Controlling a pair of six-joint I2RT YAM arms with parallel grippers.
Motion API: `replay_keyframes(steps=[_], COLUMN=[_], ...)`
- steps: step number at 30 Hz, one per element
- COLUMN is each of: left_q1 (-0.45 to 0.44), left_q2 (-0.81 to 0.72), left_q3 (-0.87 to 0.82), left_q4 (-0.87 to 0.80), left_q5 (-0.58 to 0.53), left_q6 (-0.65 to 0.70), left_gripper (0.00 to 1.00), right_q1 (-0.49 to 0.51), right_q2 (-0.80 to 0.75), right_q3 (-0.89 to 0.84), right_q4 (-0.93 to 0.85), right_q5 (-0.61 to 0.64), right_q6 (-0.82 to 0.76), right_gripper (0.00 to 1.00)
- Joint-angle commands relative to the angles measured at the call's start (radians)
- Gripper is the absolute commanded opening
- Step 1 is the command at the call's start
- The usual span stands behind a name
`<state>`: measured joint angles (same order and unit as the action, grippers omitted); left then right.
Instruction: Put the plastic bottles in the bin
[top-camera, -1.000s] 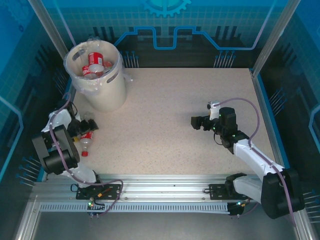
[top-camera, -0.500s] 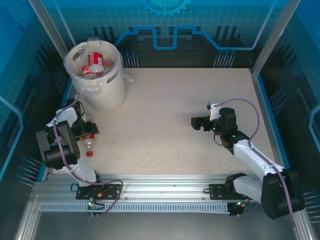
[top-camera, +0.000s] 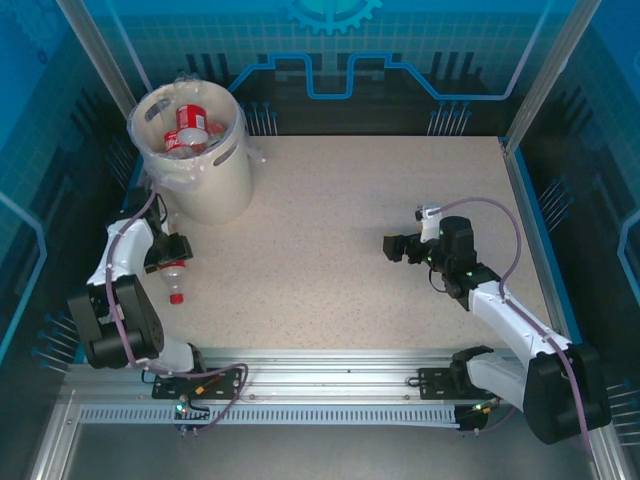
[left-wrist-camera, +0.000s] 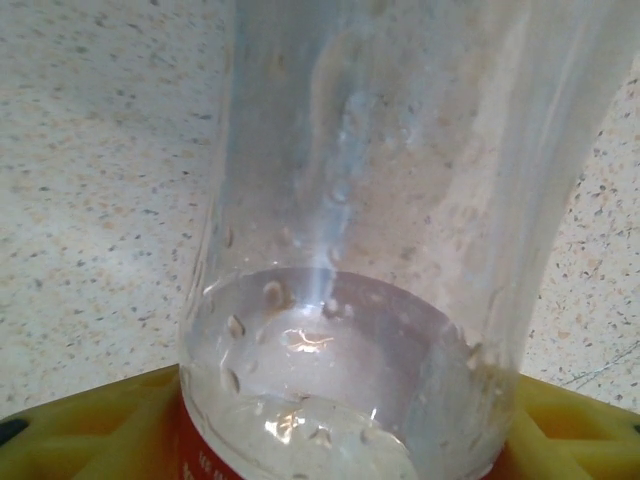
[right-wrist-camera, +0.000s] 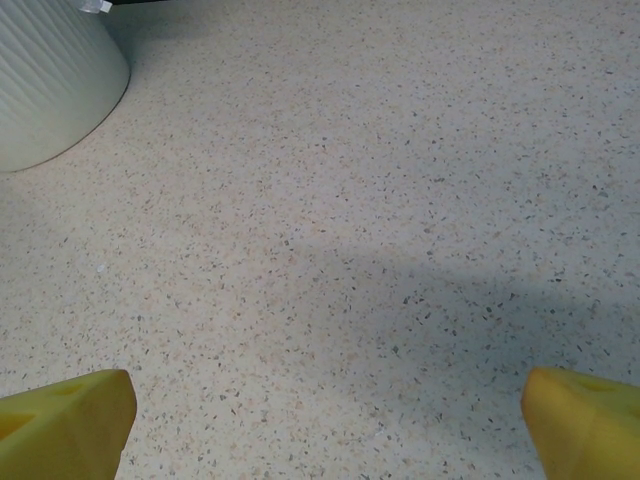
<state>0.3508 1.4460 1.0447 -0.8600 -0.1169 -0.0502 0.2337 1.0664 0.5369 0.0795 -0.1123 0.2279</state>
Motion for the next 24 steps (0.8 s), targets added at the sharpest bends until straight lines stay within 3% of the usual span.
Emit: replay_keyframes(steps=[1, 5, 9, 16, 21, 24], left_q1=[0.027, 0.125, 0.172, 0.178, 0.170, 0.114], left_q2=[-0.044, -0.092, -0.213, -0.400, -0.409, -0.388], left_q3=[-0.006, -0.045, -0.066, 0.029, 0.208, 0.310], left_q4=[-0.018, 0.032, 0.085, 0.123, 0.103, 0.078], left_q5=[-0.052, -0.031, -0.090, -0.138, -0.036, -0.013], left_q6=[-0.047, -0.101, -0.130, -0.195, -0.239, -0.247], left_gripper=[0.61, 0.58, 0.57, 0.54, 0.53, 0.53], right_q1=[-0.017, -0.017, -0.016, -0.015, -0.014, -0.010], right_q2=[-0.022, -0.033, -0.042, -0.052, -0.058, -0.062], right_q3=[0.030, 0.038, 0.041, 0.044, 0.047, 0.046], right_q4=[-0.020, -0.038, -0.051, -0.075, -0.087, -0.086], right_q5=[0.005, 0.010, 0.016, 0.026, 0.036, 0.041], right_q6=[-0.008, -0.016, -0.019, -0.022, -0.020, -0.006], right_gripper=[1.00, 1.00, 1.00, 1.00, 1.00, 1.00])
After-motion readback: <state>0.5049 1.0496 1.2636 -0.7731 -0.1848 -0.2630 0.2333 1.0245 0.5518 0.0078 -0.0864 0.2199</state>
